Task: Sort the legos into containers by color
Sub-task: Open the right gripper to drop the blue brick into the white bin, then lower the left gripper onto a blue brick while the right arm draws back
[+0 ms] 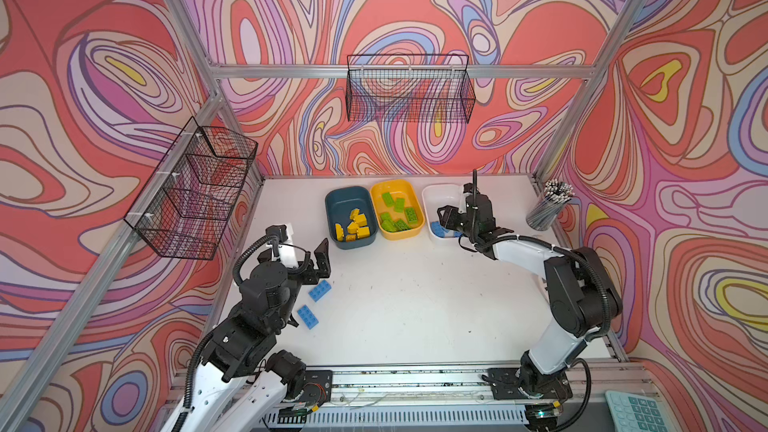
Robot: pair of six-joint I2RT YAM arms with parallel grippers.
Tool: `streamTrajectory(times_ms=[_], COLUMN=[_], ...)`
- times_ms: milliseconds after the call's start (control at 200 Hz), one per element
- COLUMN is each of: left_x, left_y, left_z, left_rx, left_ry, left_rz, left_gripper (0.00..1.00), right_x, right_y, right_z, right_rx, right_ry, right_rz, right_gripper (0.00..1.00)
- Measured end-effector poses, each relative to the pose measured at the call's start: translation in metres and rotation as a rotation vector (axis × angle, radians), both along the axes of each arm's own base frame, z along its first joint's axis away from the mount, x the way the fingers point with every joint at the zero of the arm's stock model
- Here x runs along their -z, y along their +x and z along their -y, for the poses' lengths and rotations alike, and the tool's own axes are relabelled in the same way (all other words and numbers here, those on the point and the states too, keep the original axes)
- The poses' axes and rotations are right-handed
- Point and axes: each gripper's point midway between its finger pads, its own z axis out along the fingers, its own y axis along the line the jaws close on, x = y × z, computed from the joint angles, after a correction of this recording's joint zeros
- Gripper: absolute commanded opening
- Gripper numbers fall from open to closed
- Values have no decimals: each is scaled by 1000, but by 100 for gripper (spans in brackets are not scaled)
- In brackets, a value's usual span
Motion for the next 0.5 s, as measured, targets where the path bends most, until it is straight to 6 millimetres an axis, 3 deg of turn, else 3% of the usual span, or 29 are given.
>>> streamTrajectory(times_ms=[275,501], left_x=[13,70], left_y=[11,45], left_z=[7,16], left_rx=[9,-24], left_ry=[35,115], left_rz=[-52,-286], left_gripper=[100,100], right_x=[-11,-45], right_y=[-8,-44], right_z=[2,-7], right_rx=[-3,-54], right_ry=[13,63], right_rz=[24,118], right_gripper=[59,60])
